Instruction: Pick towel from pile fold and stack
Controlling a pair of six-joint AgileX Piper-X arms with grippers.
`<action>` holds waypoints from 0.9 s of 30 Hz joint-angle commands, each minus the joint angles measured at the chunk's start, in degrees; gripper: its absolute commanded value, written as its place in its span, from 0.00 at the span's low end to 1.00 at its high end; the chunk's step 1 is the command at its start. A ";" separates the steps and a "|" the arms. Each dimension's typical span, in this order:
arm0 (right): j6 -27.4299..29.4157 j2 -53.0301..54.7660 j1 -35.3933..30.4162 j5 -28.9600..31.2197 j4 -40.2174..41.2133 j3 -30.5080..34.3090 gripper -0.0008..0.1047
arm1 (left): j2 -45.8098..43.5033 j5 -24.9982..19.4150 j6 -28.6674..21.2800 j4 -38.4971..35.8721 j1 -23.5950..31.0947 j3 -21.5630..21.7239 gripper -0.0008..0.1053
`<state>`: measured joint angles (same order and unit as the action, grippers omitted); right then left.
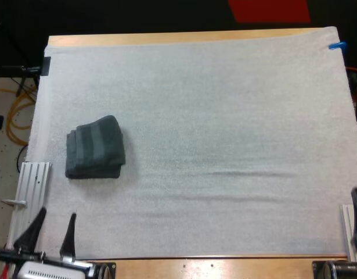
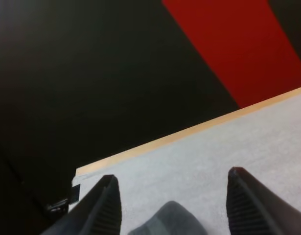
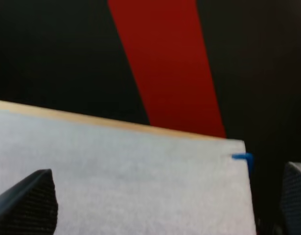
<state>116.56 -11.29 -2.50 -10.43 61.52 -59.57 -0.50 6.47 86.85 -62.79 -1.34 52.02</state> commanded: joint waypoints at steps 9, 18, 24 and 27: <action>-8.87 14.88 0.10 0.42 -2.25 10.68 0.86 | -5.70 -0.81 1.81 -11.75 0.02 -0.74 0.46; -13.53 14.40 0.10 6.29 0.05 16.15 0.86 | -6.77 -2.50 4.12 -13.63 0.02 -0.74 0.46; -13.40 14.40 0.10 6.08 -2.04 17.62 0.86 | -8.33 -5.88 5.28 -17.01 0.02 -1.42 0.46; -10.32 14.40 0.10 6.08 -2.96 17.62 0.86 | -8.35 -5.87 5.29 -15.47 0.02 -3.45 0.46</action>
<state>105.31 0.80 -2.50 -4.52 59.45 -41.76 -1.04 1.25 91.53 -78.62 -1.34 48.66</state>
